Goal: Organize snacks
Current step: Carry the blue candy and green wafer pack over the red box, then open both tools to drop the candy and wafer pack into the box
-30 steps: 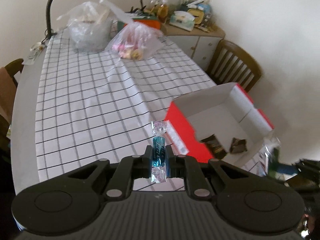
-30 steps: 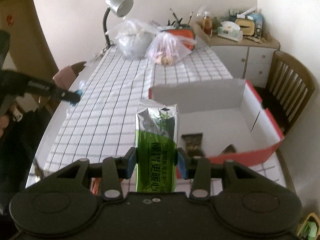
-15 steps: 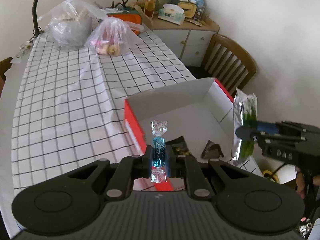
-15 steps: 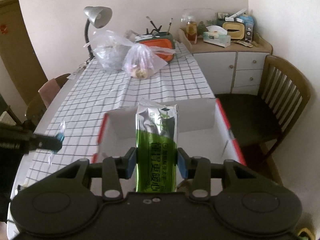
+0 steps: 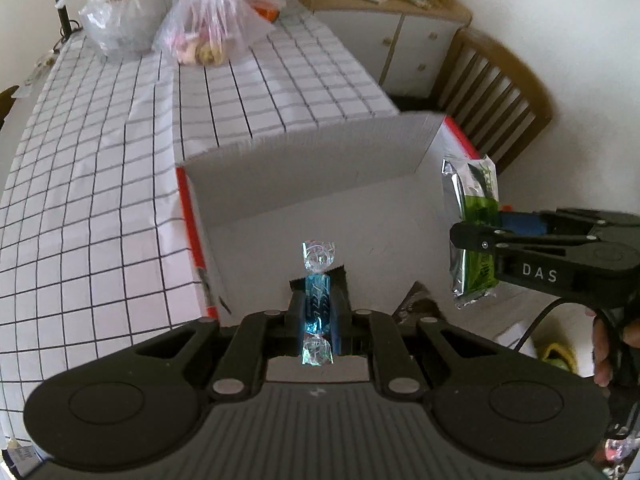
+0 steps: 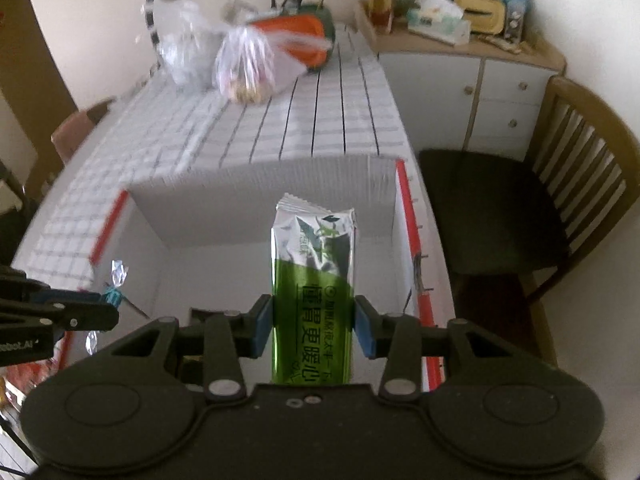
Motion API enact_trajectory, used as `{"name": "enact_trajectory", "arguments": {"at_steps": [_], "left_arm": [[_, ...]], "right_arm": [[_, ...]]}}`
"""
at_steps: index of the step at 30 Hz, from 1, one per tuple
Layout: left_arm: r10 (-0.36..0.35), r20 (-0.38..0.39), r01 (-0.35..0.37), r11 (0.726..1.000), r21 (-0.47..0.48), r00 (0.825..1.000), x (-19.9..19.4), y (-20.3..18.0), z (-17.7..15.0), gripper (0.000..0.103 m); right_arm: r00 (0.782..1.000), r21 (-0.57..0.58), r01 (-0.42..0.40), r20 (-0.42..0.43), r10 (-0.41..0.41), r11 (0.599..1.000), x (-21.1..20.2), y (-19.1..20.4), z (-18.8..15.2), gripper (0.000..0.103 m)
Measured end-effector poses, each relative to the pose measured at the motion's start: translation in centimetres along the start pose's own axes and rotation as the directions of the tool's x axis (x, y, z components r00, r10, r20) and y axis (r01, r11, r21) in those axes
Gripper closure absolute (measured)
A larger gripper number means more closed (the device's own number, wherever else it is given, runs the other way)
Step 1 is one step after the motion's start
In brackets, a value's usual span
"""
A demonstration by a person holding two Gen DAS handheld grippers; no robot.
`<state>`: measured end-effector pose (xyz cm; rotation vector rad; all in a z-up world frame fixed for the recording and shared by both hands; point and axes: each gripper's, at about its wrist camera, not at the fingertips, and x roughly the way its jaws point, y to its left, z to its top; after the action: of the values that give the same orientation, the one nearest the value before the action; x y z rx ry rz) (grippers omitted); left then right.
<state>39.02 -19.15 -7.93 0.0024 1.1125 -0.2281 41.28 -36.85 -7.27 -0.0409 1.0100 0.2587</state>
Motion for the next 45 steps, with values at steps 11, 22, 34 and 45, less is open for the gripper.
{"name": "enact_trajectory", "arguments": {"at_steps": [11, 22, 34, 45], "left_arm": [[0.097, -0.096, -0.097, 0.995, -0.001, 0.991, 5.1, -1.0, -0.2, 0.091], [0.138, -0.136, -0.137, 0.990, 0.019, 0.981, 6.9, -2.5, -0.4, 0.091], [0.112, -0.073, -0.116, 0.992, -0.040, 0.991, 3.7, -2.0, -0.7, 0.090], [0.085, 0.032, -0.083, 0.994, -0.067, 0.996, -1.5, -2.2, -2.2, 0.087]], "right_arm": [[0.998, -0.133, -0.022, -0.065, 0.014, 0.991, 2.5, 1.0, -0.7, 0.061], [0.996, -0.156, -0.049, -0.078, 0.037, 0.987, 2.6, 0.6, -1.1, 0.061], [0.993, -0.130, -0.117, -0.023, 0.115, 0.984, -1.0, 0.2, -1.6, 0.059], [0.983, -0.124, -0.165, 0.059, 0.173, 0.978, -5.5, 0.9, -2.0, 0.051]]}}
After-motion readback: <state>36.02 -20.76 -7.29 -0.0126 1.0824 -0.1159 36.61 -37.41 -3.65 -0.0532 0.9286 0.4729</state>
